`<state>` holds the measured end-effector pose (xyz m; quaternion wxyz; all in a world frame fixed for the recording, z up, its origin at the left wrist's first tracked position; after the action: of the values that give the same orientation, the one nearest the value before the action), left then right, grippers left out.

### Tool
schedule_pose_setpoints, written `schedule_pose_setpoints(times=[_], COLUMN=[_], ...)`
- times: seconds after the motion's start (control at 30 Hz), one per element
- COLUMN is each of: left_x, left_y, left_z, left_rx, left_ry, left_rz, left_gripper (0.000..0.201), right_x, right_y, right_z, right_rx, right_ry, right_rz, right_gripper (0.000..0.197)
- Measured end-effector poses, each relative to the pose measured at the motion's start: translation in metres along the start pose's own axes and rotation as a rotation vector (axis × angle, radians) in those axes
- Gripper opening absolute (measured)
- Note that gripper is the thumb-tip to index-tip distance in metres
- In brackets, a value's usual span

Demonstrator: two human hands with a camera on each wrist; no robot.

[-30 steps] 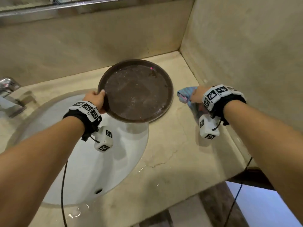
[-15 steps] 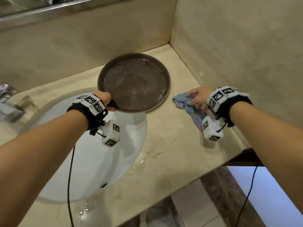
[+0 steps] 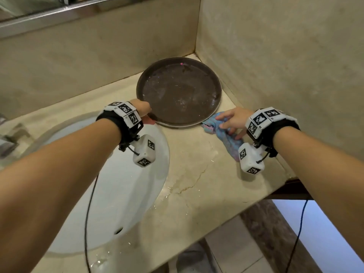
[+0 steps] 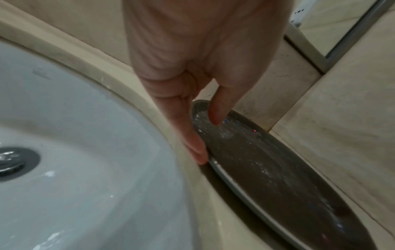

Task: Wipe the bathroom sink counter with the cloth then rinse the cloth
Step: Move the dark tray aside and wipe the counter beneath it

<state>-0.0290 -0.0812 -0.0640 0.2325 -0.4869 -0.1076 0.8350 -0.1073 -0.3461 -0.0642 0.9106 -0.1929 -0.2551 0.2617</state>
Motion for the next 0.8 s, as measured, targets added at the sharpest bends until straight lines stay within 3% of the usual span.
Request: schedule_pose_setpoints(times=[0.27,0.4,0.5,0.63,0.7,0.8], left_x=[0.033,0.057,0.069,0.084,0.092,0.107], left_y=[-0.02,-0.028,-0.034,-0.048,-0.058,-0.076], left_z=[0.008,0.016,0.024,0.038,0.047,0.065], left_rx=[-0.106,-0.055,-0.023,0.012,0.038,0.075], left_ry=[-0.036,-0.016,-0.004,0.013,0.026,0.043], left_rz=[-0.088,-0.163,-0.179,-0.172,-0.153,-0.114], left_gripper=[0.016,0.013,0.013,0.012,0.009,0.011], right_x=[0.004,0.016,0.026,0.043,0.053,0.074], right_y=[0.015,0.048,0.08,0.11,0.122,0.145], right_z=[0.01,0.02,0.029,0.037,0.036,0.038], right_rx=[0.163,0.212,0.113,-0.072,-0.062,0.006], right_ry=[-0.021,-0.119,-0.226,-0.371,-0.38,-0.353], right_rz=[0.03,0.116,0.218,0.525,0.502,0.27], right_gripper=[0.041,0.043,0.046,0.043,0.038,0.031])
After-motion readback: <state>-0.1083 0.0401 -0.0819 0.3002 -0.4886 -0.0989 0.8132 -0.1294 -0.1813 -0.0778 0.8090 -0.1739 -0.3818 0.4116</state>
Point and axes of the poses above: each hand's wrist, its own z-axis away from the middle knuckle, its own y-axis out of the palm, x = y × z, the point moved 1 cm from there along -z, towards the middle knuckle, and after that the axes turned 10 degrees about y, right-handed, at the moved point
